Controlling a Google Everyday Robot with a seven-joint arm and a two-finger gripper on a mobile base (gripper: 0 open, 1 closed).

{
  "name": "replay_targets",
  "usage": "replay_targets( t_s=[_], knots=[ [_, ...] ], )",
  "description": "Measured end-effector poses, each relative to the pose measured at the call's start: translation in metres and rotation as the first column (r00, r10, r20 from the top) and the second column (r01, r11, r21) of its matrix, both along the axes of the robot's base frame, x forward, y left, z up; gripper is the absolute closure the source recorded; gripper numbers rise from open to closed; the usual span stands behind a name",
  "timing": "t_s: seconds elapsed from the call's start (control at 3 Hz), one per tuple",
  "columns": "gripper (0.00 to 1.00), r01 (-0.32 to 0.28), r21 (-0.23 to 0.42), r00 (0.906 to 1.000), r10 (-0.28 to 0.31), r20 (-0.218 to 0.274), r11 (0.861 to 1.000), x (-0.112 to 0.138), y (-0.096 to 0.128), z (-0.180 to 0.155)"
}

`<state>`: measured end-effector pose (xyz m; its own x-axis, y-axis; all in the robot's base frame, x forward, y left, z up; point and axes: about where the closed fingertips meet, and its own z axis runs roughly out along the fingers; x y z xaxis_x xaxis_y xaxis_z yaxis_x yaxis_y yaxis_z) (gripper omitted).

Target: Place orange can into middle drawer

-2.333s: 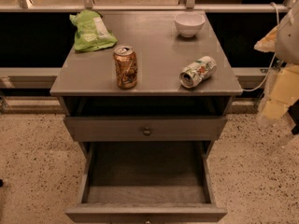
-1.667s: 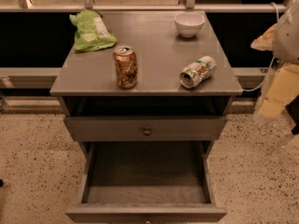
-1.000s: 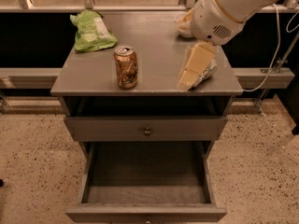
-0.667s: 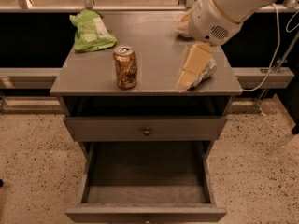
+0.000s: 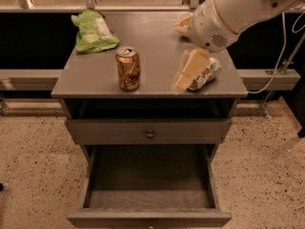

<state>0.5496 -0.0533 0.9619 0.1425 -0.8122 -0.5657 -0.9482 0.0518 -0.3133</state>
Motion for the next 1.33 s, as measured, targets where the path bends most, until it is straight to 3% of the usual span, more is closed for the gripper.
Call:
replay_targets(
  t_s=[0.33,0.67,1.0,1.33],
  knots=[
    [0.0,0.023,0.155,0.9994,-0.027,0.022,0.988,0.018,0.007,-0.014],
    [0.0,0.06,0.281,0.9971,-0.071,0.029,0.958,0.037,0.016,-0.023],
    [0.0,0.086,0.386,0.9951,-0.098,0.012,0.918,0.047,0.023,-0.029],
    [0.0,0.078,0.449,0.9956,-0.093,0.011,0.89,0.06,0.04,-0.029]
  ],
)
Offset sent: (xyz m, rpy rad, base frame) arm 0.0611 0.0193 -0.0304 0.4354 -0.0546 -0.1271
